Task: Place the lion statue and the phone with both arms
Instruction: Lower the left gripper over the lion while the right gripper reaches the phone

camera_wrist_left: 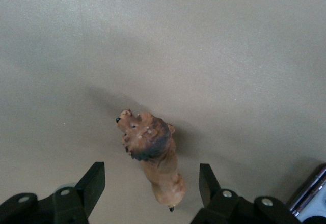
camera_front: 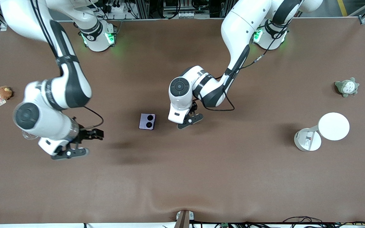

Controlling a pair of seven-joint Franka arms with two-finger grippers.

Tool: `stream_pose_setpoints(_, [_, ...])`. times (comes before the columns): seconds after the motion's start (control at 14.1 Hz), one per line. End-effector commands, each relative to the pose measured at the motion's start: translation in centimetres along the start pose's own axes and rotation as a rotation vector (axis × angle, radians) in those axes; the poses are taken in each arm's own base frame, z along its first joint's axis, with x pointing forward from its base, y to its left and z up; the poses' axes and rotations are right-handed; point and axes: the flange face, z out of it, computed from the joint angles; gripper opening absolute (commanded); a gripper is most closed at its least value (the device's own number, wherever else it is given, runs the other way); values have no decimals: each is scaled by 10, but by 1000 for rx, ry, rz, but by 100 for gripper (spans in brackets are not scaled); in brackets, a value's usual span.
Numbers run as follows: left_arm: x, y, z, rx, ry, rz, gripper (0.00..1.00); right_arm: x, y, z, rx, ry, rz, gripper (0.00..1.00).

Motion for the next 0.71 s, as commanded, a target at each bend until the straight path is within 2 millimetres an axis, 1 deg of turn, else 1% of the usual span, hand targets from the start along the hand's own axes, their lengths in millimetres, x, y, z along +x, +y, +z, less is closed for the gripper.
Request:
stream_pose_setpoints(0.0, [3,3,9,-2,22,5,81,-4,-48,17,-1,-30,99,100])
stream_pose_setpoints(0.07, [4,4,13,-9,24,5,79,-9,-71,30,-10,-51,140,100])
stream_pose_setpoints(0.14, [5,4,17,-16,26,5,79,-14,-95,42,-18,-66,148,100])
stream_pose_setpoints(0.21, [5,6,18,-32,31,6,78,-18,-111,53,-26,-81,146,100])
stream_pose_setpoints(0.28, [6,7,19,-41,34,6,75,-22,-119,66,-32,-94,135,100])
stream_pose_setpoints(0.36, [7,7,23,-40,33,9,68,-25,-121,76,-34,-101,131,100])
stream_pose_setpoints(0.43, [7,7,23,-40,34,22,55,-28,-119,86,-31,-97,135,100])
stream_pose_setpoints(0.5, [7,7,24,-40,33,34,39,-32,-116,98,-15,-92,151,100])
stream_pose_setpoints(0.57, [7,6,24,-38,34,51,19,-36,-117,107,12,-91,173,100])
stream_pose_setpoints(0.64, [8,7,22,-41,38,76,0,-39,-119,111,49,-103,204,100])
